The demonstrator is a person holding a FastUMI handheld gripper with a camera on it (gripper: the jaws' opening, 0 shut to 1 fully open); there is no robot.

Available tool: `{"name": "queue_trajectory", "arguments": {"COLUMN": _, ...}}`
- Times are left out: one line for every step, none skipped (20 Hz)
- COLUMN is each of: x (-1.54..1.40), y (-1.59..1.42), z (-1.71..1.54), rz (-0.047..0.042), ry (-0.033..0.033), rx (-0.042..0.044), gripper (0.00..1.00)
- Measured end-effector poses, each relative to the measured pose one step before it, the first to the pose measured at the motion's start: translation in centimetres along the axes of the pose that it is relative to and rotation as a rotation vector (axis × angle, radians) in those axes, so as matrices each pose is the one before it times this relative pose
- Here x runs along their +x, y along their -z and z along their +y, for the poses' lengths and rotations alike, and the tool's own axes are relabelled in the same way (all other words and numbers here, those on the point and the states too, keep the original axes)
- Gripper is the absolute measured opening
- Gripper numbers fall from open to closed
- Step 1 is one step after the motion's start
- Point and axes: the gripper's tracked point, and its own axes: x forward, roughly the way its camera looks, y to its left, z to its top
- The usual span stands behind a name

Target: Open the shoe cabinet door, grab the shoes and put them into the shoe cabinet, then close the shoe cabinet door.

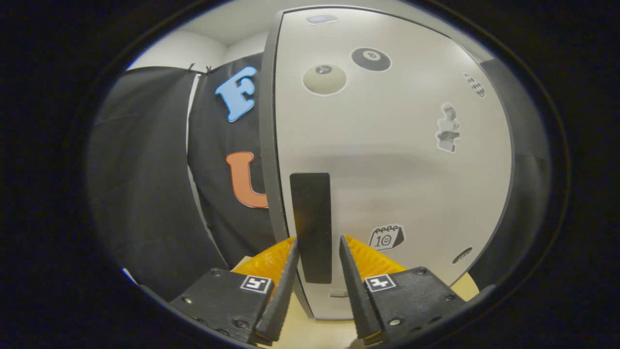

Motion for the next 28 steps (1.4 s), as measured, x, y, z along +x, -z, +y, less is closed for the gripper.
{"name": "queue_trajectory", "arguments": {"x": 0.119, "y": 0.260, "z": 0.016, "rz": 0.00968, "ry": -0.00139, "rx": 0.00352, "gripper": 0.50}}
{"name": "queue_trajectory", "arguments": {"x": 0.165, "y": 0.030, "z": 0.025, "rz": 0.00250, "ry": -0.00075, "rx": -0.00237, "gripper": 0.43}}
{"name": "queue_trajectory", "arguments": {"x": -0.053, "y": 0.000, "z": -0.041, "rz": 0.00140, "ry": 0.00053, "rx": -0.00802, "gripper": 0.42}}
{"name": "queue_trajectory", "arguments": {"x": 0.029, "y": 0.048, "z": -0.054, "rz": -0.00281, "ry": -0.00235, "rx": -0.00803, "gripper": 0.41}}
{"name": "queue_trajectory", "arguments": {"x": 0.031, "y": 0.029, "z": -0.144, "rz": -0.00187, "ry": -0.00361, "rx": -0.00737, "gripper": 0.40}}
{"name": "queue_trajectory", "arguments": {"x": -0.164, "y": 0.036, "z": 0.014, "rz": -0.00028, "ry": -0.01357, "rx": -0.00840, "gripper": 0.38}}
{"name": "queue_trajectory", "arguments": {"x": -0.125, "y": -0.012, "z": 0.008, "rz": 0.00125, "ry": -0.01551, "rx": -0.00513, "gripper": 0.36}}
{"name": "queue_trajectory", "arguments": {"x": -0.171, "y": 0.121, "z": -0.024, "rz": 0.00406, "ry": -0.01378, "rx": -0.00056, "gripper": 0.35}}
{"name": "queue_trajectory", "arguments": {"x": -0.255, "y": 0.060, "z": -0.004, "rz": 0.00176, "ry": -0.01107, "rx": -0.00231, "gripper": 0.34}}
{"name": "queue_trajectory", "arguments": {"x": -0.439, "y": -0.064, "z": 0.021, "rz": 0.00144, "ry": -0.00824, "rx": -0.00661, "gripper": 0.33}}
{"name": "queue_trajectory", "arguments": {"x": -0.275, "y": 0.172, "z": 0.065, "rz": -0.00212, "ry": -0.00787, "rx": -0.00455, "gripper": 0.32}}
{"name": "queue_trajectory", "arguments": {"x": -0.520, "y": 0.115, "z": 0.103, "rz": 0.00074, "ry": -0.00822, "rx": -0.00633, "gripper": 0.32}}
{"name": "queue_trajectory", "arguments": {"x": -0.853, "y": 0.152, "z": 0.223, "rz": 0.00041, "ry": -0.00766, "rx": -0.00084, "gripper": 0.31}}
{"name": "queue_trajectory", "arguments": {"x": -0.884, "y": 0.212, "z": 0.154, "rz": 0.00333, "ry": -0.00751, "rx": 0.00234, "gripper": 0.31}}
{"name": "queue_trajectory", "arguments": {"x": -1.238, "y": 0.370, "z": -0.042, "rz": 0.00148, "ry": -0.00725, "rx": 0.00150, "gripper": 0.30}}
{"name": "queue_trajectory", "arguments": {"x": -1.239, "y": 0.356, "z": -0.201, "rz": 0.00252, "ry": -0.00610, "rx": 0.00071, "gripper": 0.30}}
{"name": "queue_trajectory", "arguments": {"x": -0.968, "y": 0.159, "z": -0.189, "rz": 0.00056, "ry": -0.00335, "rx": 0.00256, "gripper": 0.30}}
{"name": "queue_trajectory", "arguments": {"x": -1.109, "y": 0.144, "z": -0.121, "rz": 0.00005, "ry": -0.00277, "rx": 0.00023, "gripper": 0.29}}
{"name": "queue_trajectory", "arguments": {"x": -1.155, "y": 0.185, "z": 0.005, "rz": 0.00220, "ry": -0.00594, "rx": 0.00223, "gripper": 0.29}}
{"name": "queue_trajectory", "arguments": {"x": -0.902, "y": 0.180, "z": -0.137, "rz": 0.00263, "ry": -0.00544, "rx": 0.00379, "gripper": 0.29}}
{"name": "queue_trajectory", "arguments": {"x": -1.286, "y": 0.220, "z": -0.240, "rz": -0.00024, "ry": -0.00376, "rx": 0.00651, "gripper": 0.28}}
{"name": "queue_trajectory", "arguments": {"x": -0.677, "y": 0.115, "z": -0.314, "rz": 0.00042, "ry": -0.00148, "rx": 0.00403, "gripper": 0.28}}
{"name": "queue_trajectory", "arguments": {"x": -0.610, "y": 0.247, "z": -0.256, "rz": -0.00051, "ry": -0.00035, "rx": 0.00134, "gripper": 0.27}}
{"name": "queue_trajectory", "arguments": {"x": -0.945, "y": 0.119, "z": -0.428, "rz": -0.00046, "ry": 0.00035, "rx": -0.00264, "gripper": 0.27}}
{"name": "queue_trajectory", "arguments": {"x": -1.148, "y": 0.299, "z": -0.267, "rz": 0.00155, "ry": 0.00166, "rx": 0.00645, "gripper": 0.27}}
{"name": "queue_trajectory", "arguments": {"x": -0.954, "y": 0.142, "z": -0.360, "rz": -0.00187, "ry": 0.00096, "rx": 0.00981, "gripper": 0.26}}
{"name": "queue_trajectory", "arguments": {"x": -0.934, "y": -0.051, "z": -0.328, "rz": -0.00058, "ry": 0.00128, "rx": 0.00315, "gripper": 0.26}}
{"name": "queue_trajectory", "arguments": {"x": -0.957, "y": 0.162, "z": -0.368, "rz": -0.00308, "ry": 0.00599, "rx": 0.00325, "gripper": 0.26}}
